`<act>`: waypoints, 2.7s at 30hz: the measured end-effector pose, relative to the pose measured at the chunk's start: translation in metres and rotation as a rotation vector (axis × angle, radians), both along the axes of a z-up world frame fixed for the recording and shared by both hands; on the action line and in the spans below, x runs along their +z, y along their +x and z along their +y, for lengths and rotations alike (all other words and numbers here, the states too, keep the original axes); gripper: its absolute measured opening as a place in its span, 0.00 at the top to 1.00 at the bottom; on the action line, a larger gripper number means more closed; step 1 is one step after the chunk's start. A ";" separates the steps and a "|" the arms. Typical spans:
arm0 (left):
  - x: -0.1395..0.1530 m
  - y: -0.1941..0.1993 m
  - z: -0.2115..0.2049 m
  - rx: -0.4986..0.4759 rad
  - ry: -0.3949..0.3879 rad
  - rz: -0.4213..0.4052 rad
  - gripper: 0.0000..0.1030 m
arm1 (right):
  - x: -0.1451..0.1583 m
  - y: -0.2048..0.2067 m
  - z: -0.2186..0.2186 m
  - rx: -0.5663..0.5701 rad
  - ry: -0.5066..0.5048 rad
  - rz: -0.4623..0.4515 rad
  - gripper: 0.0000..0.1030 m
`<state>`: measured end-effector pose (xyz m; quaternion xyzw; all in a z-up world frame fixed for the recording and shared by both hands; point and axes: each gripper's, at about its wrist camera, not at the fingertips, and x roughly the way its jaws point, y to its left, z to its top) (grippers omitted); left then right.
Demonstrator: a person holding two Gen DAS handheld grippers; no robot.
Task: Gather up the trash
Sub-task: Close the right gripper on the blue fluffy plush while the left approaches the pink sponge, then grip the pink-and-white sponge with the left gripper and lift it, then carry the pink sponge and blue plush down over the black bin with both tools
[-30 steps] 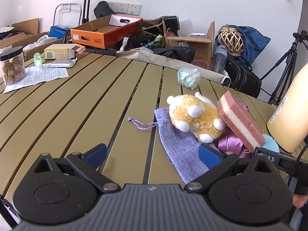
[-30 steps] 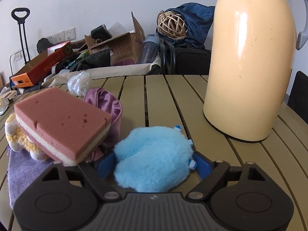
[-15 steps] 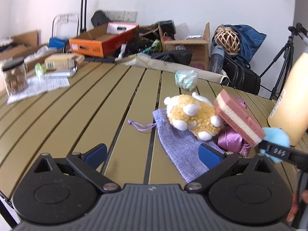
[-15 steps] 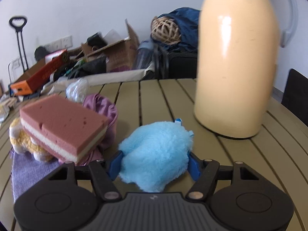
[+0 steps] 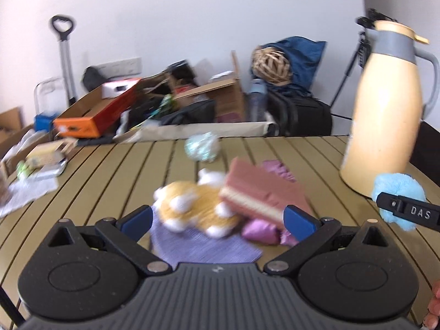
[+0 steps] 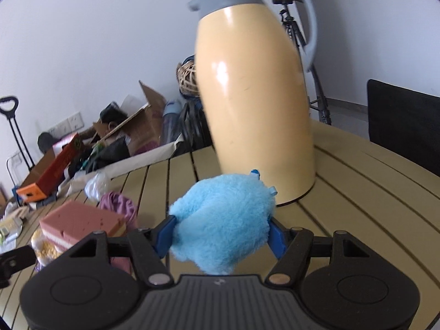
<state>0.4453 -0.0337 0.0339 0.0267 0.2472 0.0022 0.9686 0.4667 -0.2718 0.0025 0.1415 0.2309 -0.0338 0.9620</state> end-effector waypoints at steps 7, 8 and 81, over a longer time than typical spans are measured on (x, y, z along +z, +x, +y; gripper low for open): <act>0.006 0.048 -0.043 -0.072 0.112 0.103 0.00 | -0.004 0.000 -0.022 -0.030 0.060 -0.003 0.35; 0.005 0.056 -0.048 -0.076 0.128 0.129 0.00 | -0.005 0.001 -0.024 -0.034 0.067 -0.003 0.35; 0.005 -0.129 0.033 0.107 0.002 0.070 0.03 | 0.003 -0.140 0.024 0.212 -0.011 -0.126 0.35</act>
